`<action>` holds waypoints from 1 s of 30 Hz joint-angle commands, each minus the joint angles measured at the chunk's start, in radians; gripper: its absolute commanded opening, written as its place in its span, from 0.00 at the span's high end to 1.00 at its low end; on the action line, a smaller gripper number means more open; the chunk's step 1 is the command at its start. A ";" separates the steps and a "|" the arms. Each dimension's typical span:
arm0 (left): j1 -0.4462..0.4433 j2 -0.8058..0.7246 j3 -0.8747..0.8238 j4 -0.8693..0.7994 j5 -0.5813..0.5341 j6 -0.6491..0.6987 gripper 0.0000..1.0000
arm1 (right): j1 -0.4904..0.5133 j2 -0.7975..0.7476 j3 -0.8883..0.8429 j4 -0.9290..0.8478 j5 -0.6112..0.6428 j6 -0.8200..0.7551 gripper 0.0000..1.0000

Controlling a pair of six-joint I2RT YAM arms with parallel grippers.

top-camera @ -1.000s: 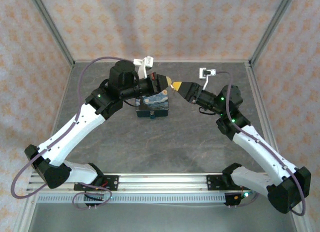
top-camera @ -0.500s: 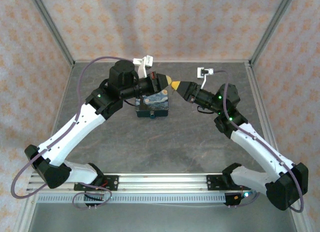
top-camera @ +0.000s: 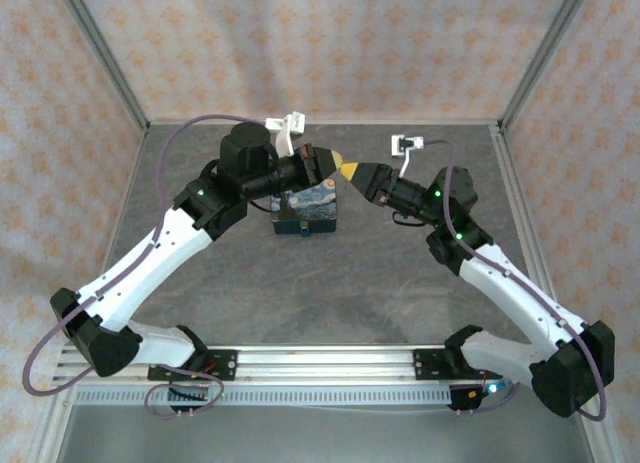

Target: Unlock a padlock with a key

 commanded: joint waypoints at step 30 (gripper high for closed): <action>0.003 -0.065 -0.059 0.089 -0.022 -0.025 1.00 | 0.010 0.018 -0.007 0.083 0.072 0.017 1.00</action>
